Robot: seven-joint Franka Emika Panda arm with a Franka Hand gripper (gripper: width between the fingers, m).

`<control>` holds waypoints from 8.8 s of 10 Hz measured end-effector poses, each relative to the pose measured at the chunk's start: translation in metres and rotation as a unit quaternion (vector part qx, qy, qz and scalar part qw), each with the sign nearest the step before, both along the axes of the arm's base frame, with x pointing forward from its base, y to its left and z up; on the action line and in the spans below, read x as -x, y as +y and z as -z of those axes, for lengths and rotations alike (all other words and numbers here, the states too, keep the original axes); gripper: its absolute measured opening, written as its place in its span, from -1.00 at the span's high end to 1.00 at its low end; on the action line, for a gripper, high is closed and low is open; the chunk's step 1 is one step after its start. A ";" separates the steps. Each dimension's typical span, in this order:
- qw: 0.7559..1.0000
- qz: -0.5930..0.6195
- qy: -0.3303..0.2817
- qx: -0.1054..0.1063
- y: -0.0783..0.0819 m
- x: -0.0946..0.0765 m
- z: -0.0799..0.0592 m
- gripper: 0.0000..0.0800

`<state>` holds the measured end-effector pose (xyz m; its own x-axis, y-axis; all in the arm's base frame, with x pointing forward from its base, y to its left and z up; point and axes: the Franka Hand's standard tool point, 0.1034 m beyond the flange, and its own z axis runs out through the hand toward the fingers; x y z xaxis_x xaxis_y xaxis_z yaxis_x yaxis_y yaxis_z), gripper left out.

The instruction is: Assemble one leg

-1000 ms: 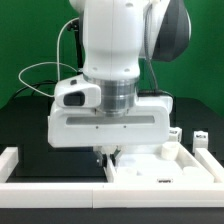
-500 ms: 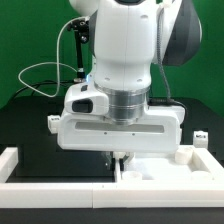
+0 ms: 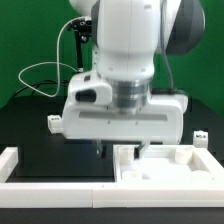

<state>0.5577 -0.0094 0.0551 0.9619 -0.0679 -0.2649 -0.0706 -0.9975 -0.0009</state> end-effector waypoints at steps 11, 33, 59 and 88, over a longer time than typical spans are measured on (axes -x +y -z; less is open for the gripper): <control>0.941 0.151 0.299 -0.050 0.077 0.060 -0.029 -0.62; 0.915 0.223 0.323 -0.089 0.108 0.120 0.043 -0.62; 0.977 -0.001 -0.215 0.002 0.100 -0.047 -0.086 0.30; 0.897 -0.161 -0.411 0.014 0.120 -0.065 -0.044 0.30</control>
Offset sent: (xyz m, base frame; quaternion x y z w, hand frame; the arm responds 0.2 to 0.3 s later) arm 0.0000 0.0000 0.0000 0.0000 0.0000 0.0000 1.0000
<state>0.6231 0.1109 0.0986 0.8027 0.2531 0.5400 0.2340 -0.9665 0.1052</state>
